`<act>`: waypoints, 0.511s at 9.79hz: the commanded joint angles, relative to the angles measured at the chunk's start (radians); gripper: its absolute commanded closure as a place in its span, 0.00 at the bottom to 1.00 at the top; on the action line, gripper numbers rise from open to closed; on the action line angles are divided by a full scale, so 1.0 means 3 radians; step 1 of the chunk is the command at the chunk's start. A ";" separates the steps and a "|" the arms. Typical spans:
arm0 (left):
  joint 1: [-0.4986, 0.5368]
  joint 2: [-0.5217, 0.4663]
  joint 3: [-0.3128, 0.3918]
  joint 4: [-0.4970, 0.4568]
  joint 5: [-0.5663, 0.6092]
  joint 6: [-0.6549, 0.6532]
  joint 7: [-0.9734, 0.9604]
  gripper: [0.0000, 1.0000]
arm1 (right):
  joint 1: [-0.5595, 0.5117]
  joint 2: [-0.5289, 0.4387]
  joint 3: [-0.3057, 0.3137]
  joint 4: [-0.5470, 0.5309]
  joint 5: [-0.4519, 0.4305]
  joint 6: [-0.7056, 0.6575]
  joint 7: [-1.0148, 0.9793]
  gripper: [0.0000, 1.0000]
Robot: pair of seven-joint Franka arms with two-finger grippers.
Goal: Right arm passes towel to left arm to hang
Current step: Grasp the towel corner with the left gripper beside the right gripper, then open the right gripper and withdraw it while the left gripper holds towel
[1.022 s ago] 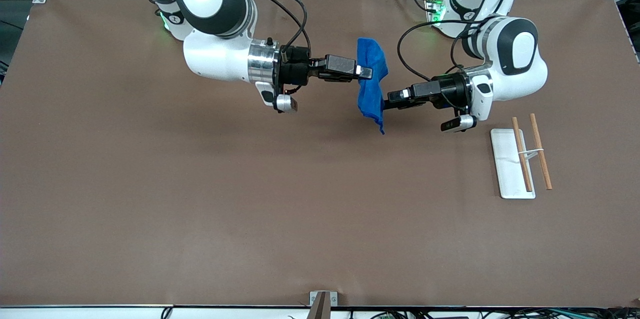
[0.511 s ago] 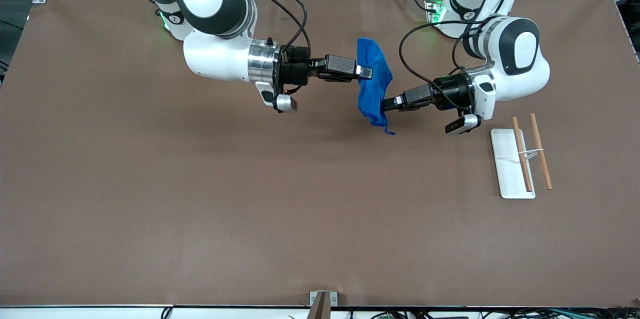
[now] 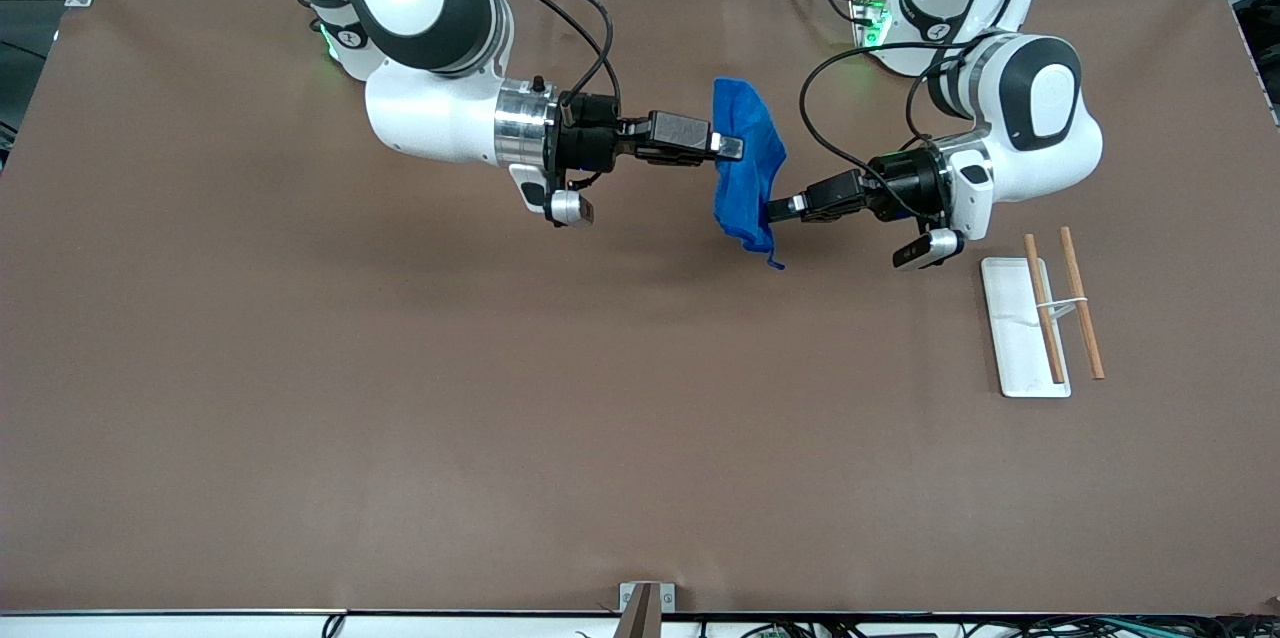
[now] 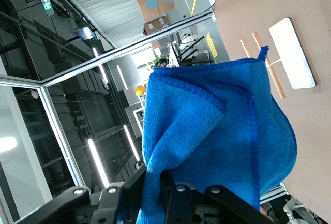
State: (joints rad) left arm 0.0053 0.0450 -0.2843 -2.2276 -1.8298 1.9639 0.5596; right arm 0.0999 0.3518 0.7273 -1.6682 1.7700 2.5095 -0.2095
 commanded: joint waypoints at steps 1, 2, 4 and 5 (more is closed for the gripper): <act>0.0018 0.0024 0.0002 -0.0060 0.0086 0.0065 0.0073 1.00 | -0.0062 0.0029 0.0030 0.0059 0.0047 0.0011 0.0018 0.52; 0.0023 0.0024 0.0012 -0.0045 0.0202 0.0065 0.0062 1.00 | -0.0113 0.0029 0.0025 0.0028 -0.0080 0.0016 0.0023 0.01; 0.0074 0.0029 0.0012 -0.0014 0.0372 0.0065 0.0047 1.00 | -0.0240 0.0034 -0.0001 0.0013 -0.0615 0.0006 0.0074 0.00; 0.0074 0.0024 0.0022 -0.0009 0.0383 0.0065 0.0022 1.00 | -0.0297 0.0034 -0.0051 0.0013 -0.0901 -0.0005 0.0176 0.00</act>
State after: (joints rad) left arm 0.0207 0.0450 -0.2760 -2.2201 -1.7405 1.9643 0.5596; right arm 0.0422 0.3610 0.7124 -1.6632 1.5804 2.5183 -0.1916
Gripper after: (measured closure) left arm 0.991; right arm 0.278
